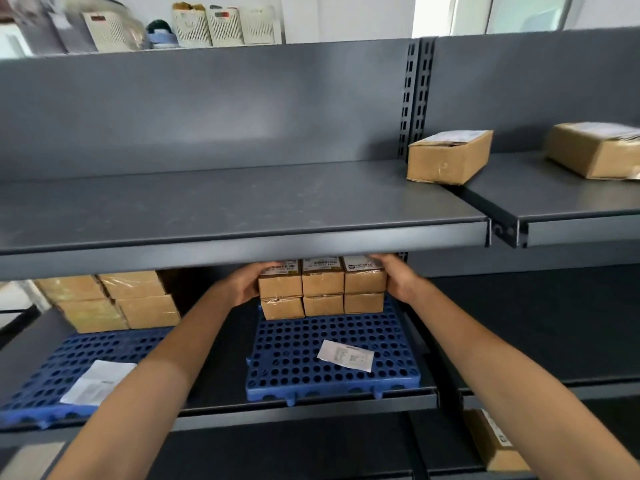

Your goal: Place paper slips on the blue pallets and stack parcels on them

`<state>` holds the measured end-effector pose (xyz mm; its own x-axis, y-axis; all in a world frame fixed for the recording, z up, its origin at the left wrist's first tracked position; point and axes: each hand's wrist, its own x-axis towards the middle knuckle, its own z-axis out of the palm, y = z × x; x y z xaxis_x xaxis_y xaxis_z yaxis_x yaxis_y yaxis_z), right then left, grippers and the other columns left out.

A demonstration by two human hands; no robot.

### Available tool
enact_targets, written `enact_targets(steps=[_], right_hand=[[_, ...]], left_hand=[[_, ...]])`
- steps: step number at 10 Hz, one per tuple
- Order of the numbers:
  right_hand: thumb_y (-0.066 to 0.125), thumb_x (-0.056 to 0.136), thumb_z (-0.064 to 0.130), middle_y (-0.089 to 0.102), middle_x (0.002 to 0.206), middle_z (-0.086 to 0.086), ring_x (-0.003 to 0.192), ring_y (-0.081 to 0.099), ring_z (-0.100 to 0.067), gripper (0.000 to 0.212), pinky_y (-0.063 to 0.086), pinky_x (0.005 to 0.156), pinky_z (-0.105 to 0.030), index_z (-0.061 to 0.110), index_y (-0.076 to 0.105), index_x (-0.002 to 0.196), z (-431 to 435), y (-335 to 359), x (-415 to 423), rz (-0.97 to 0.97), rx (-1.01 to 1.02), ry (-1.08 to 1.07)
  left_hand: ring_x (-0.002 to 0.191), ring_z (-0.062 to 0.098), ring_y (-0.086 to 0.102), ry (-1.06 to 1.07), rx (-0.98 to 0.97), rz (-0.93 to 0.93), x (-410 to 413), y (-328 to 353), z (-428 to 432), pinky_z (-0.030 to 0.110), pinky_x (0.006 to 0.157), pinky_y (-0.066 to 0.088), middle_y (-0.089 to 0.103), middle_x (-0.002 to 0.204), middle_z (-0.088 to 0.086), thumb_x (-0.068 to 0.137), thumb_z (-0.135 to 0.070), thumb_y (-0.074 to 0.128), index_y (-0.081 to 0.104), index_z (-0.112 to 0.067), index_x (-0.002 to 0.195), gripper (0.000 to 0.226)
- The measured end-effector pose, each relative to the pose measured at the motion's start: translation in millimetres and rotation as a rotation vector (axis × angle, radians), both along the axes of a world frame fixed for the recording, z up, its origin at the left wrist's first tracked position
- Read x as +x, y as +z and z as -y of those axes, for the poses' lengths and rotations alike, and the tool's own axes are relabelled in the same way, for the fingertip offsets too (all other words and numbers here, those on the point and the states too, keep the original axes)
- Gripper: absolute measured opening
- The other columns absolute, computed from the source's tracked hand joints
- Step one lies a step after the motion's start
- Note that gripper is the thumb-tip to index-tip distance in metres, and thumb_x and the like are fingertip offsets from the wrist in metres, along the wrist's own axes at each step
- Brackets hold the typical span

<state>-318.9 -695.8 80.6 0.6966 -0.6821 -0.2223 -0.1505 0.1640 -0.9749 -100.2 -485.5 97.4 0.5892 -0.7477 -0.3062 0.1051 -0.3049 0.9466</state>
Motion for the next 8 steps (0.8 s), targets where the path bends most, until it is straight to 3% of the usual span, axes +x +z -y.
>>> enact_targets(steps=[1,2,3,4,5,6,7,8], right_hand=[[0.057,0.094,0.036,0.068,0.115,-0.010,0.105,0.063,-0.023,0.023,0.045,0.103,-0.042,0.019,0.064,0.107,-2,9,-2,0.027,-0.030,-0.043],[0.055,0.094,0.046,0.056,0.131,-0.002,0.116,0.052,-0.018,0.038,0.037,0.107,-0.036,0.023,0.057,0.124,-10,21,-12,0.001,-0.140,-0.063],[0.055,0.098,0.033,0.049,0.122,0.004,0.120,0.045,-0.015,0.038,0.032,0.100,-0.028,0.023,0.049,0.134,-23,29,-25,0.006,-0.365,-0.067],[0.055,0.097,0.025,0.054,0.126,0.000,0.120,0.050,-0.016,0.039,0.036,0.097,-0.026,0.017,0.051,0.135,-49,36,-37,0.005,-0.613,-0.031],[0.051,0.095,0.038,0.028,0.156,0.007,0.142,0.031,-0.024,0.057,0.032,0.114,-0.041,0.029,0.032,0.149,-75,28,-44,-0.035,-0.781,0.068],[0.049,0.097,0.039,-0.005,0.163,0.011,0.149,-0.013,-0.016,0.068,0.002,0.118,-0.044,0.038,0.013,0.154,-116,24,-55,-0.092,-0.845,0.149],[0.047,0.098,0.041,-0.002,0.164,0.008,0.149,-0.014,-0.016,0.067,-0.004,0.120,-0.045,0.033,0.013,0.155,-158,24,-61,-0.121,-0.964,0.179],[0.045,0.099,0.043,0.001,0.164,0.003,0.149,-0.012,-0.018,0.066,-0.005,0.120,-0.042,0.030,0.014,0.156,-196,22,-66,-0.121,-1.069,0.176]], left_hand=[[0.109,0.029,0.066,0.020,-0.026,0.012,1,2,-1,0.040,0.092,0.052,0.069,0.120,0.015,0.090,-0.035,0.064,0.061,-0.009,0.124,0.042],[0.106,0.027,0.065,0.068,-0.015,0.087,-13,11,-8,0.041,0.100,0.047,0.068,0.120,0.013,0.078,-0.051,0.071,0.064,-0.013,0.117,0.055],[0.110,0.015,0.056,0.169,-0.043,0.278,-41,20,-18,0.036,0.106,0.038,0.061,0.124,0.000,0.089,-0.046,0.065,0.060,-0.021,0.116,0.037],[0.133,0.020,0.044,0.206,-0.124,0.557,-61,17,-31,0.035,0.113,0.031,0.051,0.139,0.003,0.091,-0.033,0.066,0.044,-0.021,0.138,0.053],[0.140,0.022,0.034,0.121,-0.089,0.789,-73,5,-52,0.047,0.116,0.030,0.039,0.150,0.004,0.084,-0.048,0.063,0.035,-0.030,0.143,0.068],[0.149,0.022,0.012,0.077,0.008,0.897,-102,2,-75,0.045,0.120,0.019,0.019,0.161,0.006,0.089,-0.047,0.061,0.020,-0.028,0.152,0.078],[0.150,0.021,0.002,0.040,-0.013,1.014,-121,4,-106,0.040,0.120,0.009,0.015,0.162,0.007,0.092,-0.038,0.061,0.019,-0.024,0.154,0.076],[0.150,0.020,0.001,-0.007,-0.030,1.101,-131,6,-145,0.046,0.122,0.008,0.016,0.162,0.006,0.094,-0.034,0.059,0.019,-0.021,0.154,0.074]])
